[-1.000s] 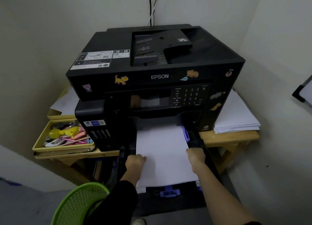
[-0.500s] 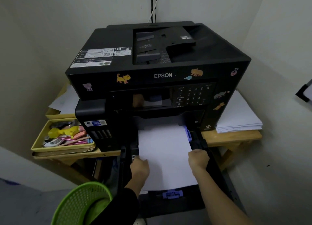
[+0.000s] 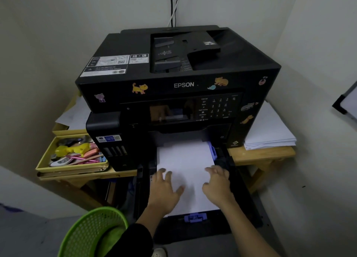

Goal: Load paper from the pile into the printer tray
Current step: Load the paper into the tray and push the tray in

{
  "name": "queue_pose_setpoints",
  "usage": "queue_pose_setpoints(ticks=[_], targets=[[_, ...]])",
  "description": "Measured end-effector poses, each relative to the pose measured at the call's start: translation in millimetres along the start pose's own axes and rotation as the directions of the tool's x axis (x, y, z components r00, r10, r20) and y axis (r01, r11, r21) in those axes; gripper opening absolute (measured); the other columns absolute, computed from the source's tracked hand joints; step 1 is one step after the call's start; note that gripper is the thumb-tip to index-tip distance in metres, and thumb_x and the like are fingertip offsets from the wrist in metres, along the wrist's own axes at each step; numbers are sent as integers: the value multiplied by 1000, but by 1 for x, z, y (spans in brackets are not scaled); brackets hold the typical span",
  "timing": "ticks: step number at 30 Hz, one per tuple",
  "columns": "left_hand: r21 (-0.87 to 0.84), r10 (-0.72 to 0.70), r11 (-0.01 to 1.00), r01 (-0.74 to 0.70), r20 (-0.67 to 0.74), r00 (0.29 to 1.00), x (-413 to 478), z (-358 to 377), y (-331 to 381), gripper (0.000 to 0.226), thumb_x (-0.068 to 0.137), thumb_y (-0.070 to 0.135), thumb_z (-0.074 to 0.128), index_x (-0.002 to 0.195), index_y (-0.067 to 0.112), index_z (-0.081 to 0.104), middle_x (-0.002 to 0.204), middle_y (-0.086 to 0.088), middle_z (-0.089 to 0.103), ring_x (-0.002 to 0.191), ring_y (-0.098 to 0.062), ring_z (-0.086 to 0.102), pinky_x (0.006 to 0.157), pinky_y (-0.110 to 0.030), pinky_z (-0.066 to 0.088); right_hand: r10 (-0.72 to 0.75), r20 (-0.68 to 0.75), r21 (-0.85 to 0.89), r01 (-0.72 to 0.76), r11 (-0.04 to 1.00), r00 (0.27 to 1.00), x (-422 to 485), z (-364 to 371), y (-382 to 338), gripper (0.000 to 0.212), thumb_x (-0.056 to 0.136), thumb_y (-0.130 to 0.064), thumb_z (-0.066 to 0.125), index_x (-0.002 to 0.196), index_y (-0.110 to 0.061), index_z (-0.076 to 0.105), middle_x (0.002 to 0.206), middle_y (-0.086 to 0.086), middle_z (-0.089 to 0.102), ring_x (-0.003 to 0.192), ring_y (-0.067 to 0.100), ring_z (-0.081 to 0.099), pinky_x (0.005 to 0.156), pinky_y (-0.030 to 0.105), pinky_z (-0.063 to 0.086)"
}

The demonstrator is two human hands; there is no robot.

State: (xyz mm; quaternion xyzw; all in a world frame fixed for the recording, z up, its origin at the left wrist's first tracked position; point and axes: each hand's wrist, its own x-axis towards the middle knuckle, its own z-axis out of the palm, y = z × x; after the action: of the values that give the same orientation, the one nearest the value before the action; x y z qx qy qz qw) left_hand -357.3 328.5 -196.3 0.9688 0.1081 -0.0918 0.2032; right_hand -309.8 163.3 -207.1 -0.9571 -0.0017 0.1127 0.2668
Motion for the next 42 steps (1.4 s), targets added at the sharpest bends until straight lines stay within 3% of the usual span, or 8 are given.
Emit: queue_pose_setpoints(ticks=[3, 6, 9, 12, 16, 27, 38, 42], targets=[[-217, 183, 970, -113, 336, 924, -14, 2, -1, 102, 74, 58, 67, 152, 21, 14, 160, 3, 0, 148, -17, 1, 120, -32, 11, -150, 406, 71, 133, 989, 902, -18, -11, 3, 82, 76, -3, 55, 150, -23, 25, 158, 1, 14, 146, 19, 5, 120, 31, 14], [-53, 185, 981, -189, 575, 797, -25, 5, 3, 127, 67, 53, 76, 152, 19, -13, 158, 3, -25, 146, -18, -22, 121, -35, -2, -63, 649, -119, 183, 976, 758, -30, -17, 11, 111, 70, -19, 71, 151, -38, -4, 159, -5, -22, 146, 20, -22, 120, 47, -4], [154, 157, 938, -311, 612, 775, -31, 17, 8, 135, 66, 53, 77, 149, 15, -22, 154, -7, -34, 143, -25, -29, 120, -38, -9, -31, 714, -220, 267, 938, 699, -41, -15, 15, 135, 62, -33, 84, 147, -39, -21, 150, -5, -42, 140, 21, -35, 117, 52, -10], [283, 182, 882, -377, 534, 826, -39, 34, 12, 127, 71, 45, 73, 149, 8, -21, 154, -14, -31, 144, -30, -26, 122, -39, -8, -42, 685, -297, 331, 896, 728, -52, -7, 17, 137, 66, -25, 84, 146, -34, -26, 144, -1, -48, 136, 25, -40, 117, 53, -12], [324, 196, 862, -390, 498, 845, -45, 35, 19, 107, 79, 29, 59, 149, 5, -19, 155, -15, -28, 145, -30, -24, 122, -39, -6, -90, 621, -320, 356, 878, 779, -58, -5, 16, 116, 77, 0, 64, 148, -34, -21, 150, 2, -42, 140, 25, -34, 118, 53, -11], [240, 112, 918, -314, 603, 790, -35, 26, 31, 104, 78, 10, 56, 146, 3, -24, 152, -17, -33, 143, -29, -28, 121, -39, -8, -48, 670, -362, 383, 850, 740, -49, -8, 10, 109, 79, -1, 57, 148, -32, -23, 149, 7, -42, 139, 30, -35, 113, 61, -11], [422, 80, 881, -213, 311, 947, 45, 5, 31, 91, 92, 22, 54, 149, 1, -14, 157, -18, -21, 147, -29, -16, 122, -39, -3, -167, 251, -437, 265, 860, 954, 22, -7, -11, 91, 88, -16, 58, 152, -25, -6, 159, 11, -19, 145, 36, -21, 117, 58, -6], [358, -102, 932, 53, 121, 987, 46, 11, 32, 89, 97, 36, 46, 147, -4, -16, 154, -22, -25, 146, -35, -19, 120, -44, -7, -47, 108, -345, 82, 935, 993, 30, -8, -11, 89, 90, -24, 58, 153, -19, -5, 157, 19, -20, 143, 43, -21, 117, 60, -4]])
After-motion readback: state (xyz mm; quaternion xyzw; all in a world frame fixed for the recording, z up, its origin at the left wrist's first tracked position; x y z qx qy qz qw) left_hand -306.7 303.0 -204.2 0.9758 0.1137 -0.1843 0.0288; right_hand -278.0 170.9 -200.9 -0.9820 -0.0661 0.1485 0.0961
